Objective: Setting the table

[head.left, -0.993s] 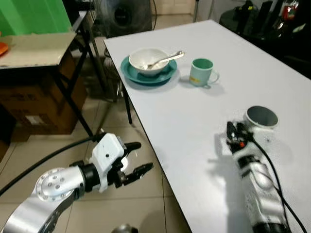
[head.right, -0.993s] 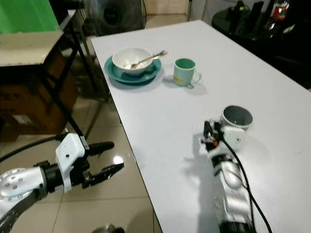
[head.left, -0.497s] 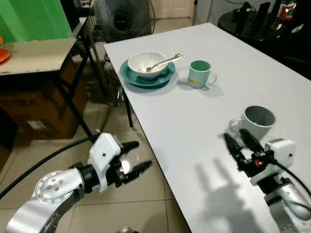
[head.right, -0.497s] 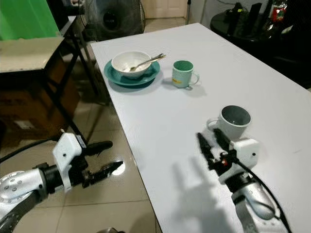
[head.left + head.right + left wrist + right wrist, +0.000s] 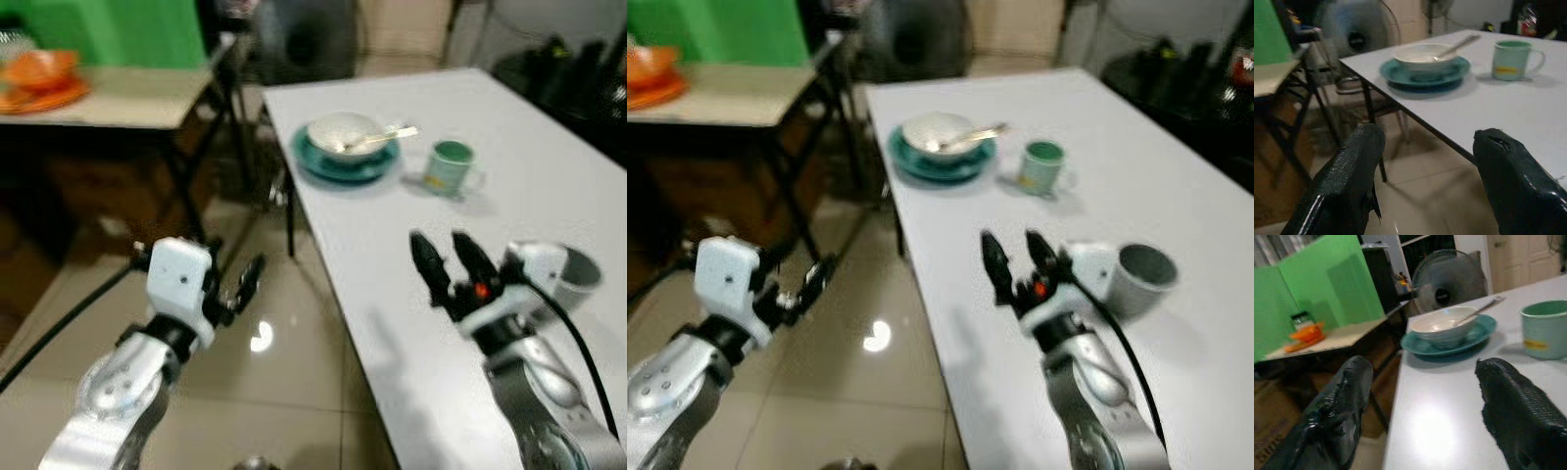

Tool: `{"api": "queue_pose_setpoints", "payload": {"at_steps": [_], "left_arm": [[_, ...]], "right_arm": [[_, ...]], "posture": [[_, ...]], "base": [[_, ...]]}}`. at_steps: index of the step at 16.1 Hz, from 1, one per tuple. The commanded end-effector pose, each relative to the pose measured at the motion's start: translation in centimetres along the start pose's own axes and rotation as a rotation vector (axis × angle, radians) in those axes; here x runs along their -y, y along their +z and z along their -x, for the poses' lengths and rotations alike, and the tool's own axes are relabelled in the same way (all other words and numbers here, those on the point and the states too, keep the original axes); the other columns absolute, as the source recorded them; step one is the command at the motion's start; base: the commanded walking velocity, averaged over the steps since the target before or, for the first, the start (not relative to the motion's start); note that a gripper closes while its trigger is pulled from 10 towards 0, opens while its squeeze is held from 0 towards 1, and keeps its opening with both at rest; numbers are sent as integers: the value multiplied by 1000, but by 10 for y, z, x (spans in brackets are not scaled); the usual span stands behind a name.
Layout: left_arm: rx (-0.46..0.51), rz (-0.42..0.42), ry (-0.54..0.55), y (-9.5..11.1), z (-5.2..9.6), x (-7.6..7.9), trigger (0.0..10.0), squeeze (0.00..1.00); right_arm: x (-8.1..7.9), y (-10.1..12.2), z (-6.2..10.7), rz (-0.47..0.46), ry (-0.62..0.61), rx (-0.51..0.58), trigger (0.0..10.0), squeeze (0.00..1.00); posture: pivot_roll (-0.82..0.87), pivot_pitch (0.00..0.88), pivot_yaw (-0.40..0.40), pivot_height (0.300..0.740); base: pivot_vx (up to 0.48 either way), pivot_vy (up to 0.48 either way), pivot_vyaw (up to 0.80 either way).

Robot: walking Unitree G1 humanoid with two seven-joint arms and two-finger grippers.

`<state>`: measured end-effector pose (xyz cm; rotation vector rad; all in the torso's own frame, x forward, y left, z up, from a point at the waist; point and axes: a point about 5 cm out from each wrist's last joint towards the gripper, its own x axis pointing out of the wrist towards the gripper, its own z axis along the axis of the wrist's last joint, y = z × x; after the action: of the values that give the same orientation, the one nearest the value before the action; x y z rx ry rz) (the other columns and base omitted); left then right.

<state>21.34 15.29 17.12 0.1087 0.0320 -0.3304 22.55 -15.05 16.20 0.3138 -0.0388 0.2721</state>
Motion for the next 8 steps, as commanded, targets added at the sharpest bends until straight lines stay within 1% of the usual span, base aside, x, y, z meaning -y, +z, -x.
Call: {"api": "queue_pose_setpoints", "payload": {"at_steps": [1,2,4,6,8], "left_arm": [[17,-15,29,5,-3,0,10000,0],[22,-18,48,6,-6,-1,10000,0],[23,-26,63,7,-9,-5,10000,0],[5,-56,88,4,-13,-10,10000,0],[2,-48,111,5,-15,-13,10000,0]], "right_arm": [[-2,4,-4,-14,-15,-9,10000,718],[-4,5,-8,-10,-15,-14,10000,0],[-7,8,-16,-11,-12,-18,10000,0],[-5,7,-21,54,-12,-65,10000,0],[-5,7,-24,82,-21,-97,10000,0]], "posture": [[-47,13,14,740],[-49,15,8,740],[-58,18,4,740],[-72,8,2,740],[-91,17,8,740]], "base": [[0,285,0],[0,352,0],[0,401,0],[0,480,0],[0,454,0]]}}
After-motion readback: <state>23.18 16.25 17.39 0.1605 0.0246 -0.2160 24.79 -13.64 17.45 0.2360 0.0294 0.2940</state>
